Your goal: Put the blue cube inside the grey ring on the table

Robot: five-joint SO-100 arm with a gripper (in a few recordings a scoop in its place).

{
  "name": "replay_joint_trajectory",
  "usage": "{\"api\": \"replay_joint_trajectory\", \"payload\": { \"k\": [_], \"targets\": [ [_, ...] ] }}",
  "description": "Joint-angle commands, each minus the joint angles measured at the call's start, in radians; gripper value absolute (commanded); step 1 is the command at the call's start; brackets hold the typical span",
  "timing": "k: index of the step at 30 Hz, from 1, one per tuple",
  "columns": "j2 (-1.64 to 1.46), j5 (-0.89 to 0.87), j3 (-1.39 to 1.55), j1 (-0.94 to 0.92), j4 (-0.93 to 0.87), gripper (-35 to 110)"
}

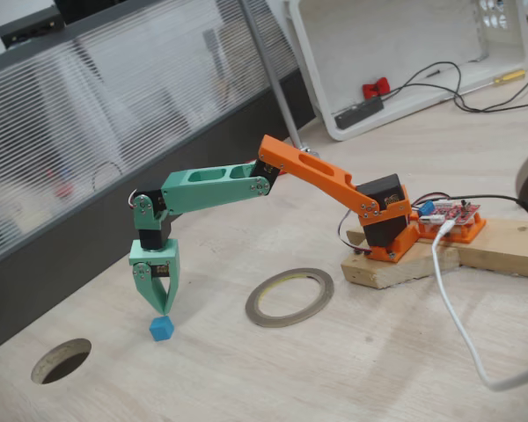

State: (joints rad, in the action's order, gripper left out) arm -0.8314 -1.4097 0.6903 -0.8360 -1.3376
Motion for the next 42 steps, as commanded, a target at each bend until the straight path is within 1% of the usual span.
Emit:
{"api": "replay_joint_trajectory", "payload": {
  "k": [1, 27, 31, 38, 42],
  "targets": [
    [-0.012, -0.003, -0.017, -0.002, 0.005, 0],
    [-0.025, -0.009, -0.017, 0.000, 0.005, 1],
    [-0.025, -0.009, -0.017, 0.000, 0.005, 7],
    [-0.025, -0.005, -0.017, 0.000, -0.009, 23],
    [-0.025, -0.005, -0.011, 0.000, -0.009, 28]
  ]
}}
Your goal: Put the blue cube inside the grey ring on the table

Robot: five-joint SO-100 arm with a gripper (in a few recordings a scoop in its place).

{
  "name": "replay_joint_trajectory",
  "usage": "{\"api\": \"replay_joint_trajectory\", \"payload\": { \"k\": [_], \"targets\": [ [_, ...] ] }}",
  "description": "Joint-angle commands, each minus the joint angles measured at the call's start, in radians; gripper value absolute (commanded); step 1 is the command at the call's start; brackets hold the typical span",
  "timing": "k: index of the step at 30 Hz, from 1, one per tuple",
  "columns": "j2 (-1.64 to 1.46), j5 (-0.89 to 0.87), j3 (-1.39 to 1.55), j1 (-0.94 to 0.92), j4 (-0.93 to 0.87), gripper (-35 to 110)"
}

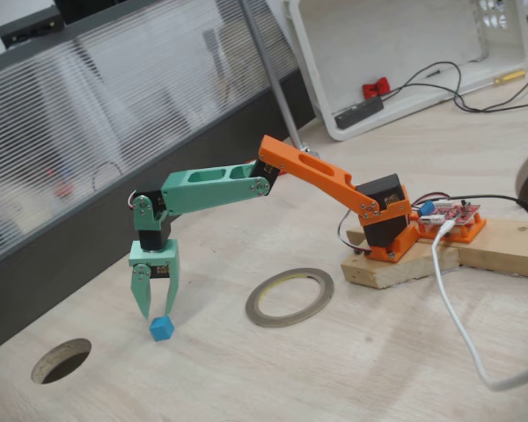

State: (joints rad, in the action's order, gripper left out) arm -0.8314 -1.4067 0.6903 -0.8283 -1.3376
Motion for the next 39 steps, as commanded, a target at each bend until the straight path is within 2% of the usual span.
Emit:
{"api": "replay_joint_trajectory", "payload": {
  "k": [1, 39],
  "targets": [
    [-0.025, -0.008, -0.011, -0.008, -0.009, 28],
    [0.086, -0.006, -0.020, -0.009, 0.006, 28]
  ]
}}
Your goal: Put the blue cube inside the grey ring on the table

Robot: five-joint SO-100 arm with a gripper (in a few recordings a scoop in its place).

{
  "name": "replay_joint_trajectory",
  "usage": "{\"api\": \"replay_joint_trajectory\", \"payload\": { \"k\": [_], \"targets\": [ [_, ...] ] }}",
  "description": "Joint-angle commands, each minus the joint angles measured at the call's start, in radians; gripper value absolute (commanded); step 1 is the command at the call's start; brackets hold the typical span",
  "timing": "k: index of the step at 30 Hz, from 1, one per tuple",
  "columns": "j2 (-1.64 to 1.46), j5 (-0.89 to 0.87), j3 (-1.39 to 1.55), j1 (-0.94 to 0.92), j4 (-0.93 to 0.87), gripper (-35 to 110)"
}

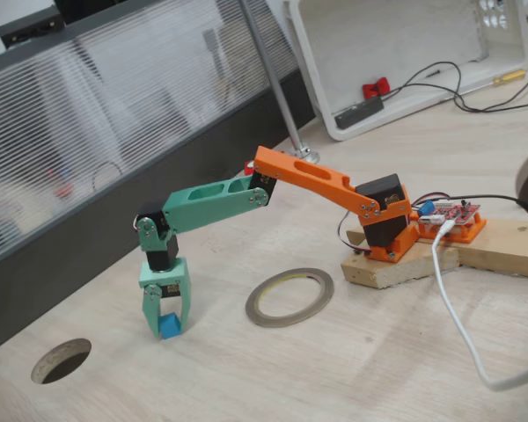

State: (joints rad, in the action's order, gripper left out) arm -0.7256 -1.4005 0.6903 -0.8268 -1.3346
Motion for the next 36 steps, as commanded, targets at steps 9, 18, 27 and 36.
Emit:
{"api": "replay_joint_trajectory", "payload": {
  "k": [9, 18, 27, 36],
  "targets": [
    [-0.026, -0.012, -0.018, -0.017, 0.002, 27],
    [-0.028, -0.012, -0.018, -0.017, 0.002, 27],
    [-0.029, -0.015, -0.018, -0.018, 0.000, 9],
    [-0.029, -0.015, -0.018, -0.011, -0.009, 0]
  ]
}}
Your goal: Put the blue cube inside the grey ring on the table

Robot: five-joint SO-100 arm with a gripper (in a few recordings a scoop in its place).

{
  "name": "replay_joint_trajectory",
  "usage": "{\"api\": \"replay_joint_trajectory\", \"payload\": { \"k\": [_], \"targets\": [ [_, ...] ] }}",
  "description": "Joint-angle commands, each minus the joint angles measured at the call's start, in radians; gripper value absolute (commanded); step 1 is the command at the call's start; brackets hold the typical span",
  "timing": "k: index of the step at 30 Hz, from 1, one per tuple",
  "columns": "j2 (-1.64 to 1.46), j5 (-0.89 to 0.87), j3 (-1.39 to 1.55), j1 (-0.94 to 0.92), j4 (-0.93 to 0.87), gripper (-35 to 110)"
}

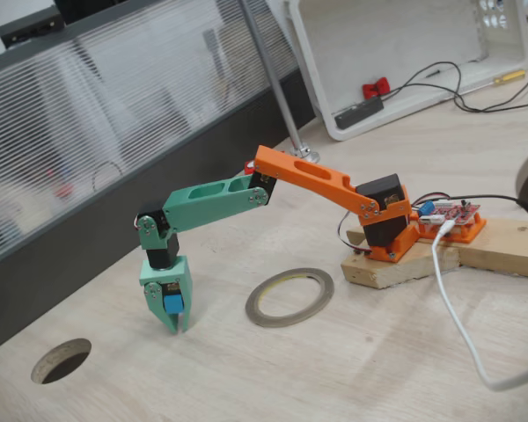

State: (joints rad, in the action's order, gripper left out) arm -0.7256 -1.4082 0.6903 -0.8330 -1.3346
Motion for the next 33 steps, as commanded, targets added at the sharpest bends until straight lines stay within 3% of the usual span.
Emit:
{"api": "replay_joint_trajectory", "payload": {
  "k": [1, 29, 33],
  "targets": [
    [-0.029, -0.008, -0.018, -0.005, -0.009, 0],
    [-0.034, -0.011, -0.008, -0.003, -0.011, 0],
    [-0.141, -0.012, -0.003, -0.003, -0.012, 0]
  ]
}}
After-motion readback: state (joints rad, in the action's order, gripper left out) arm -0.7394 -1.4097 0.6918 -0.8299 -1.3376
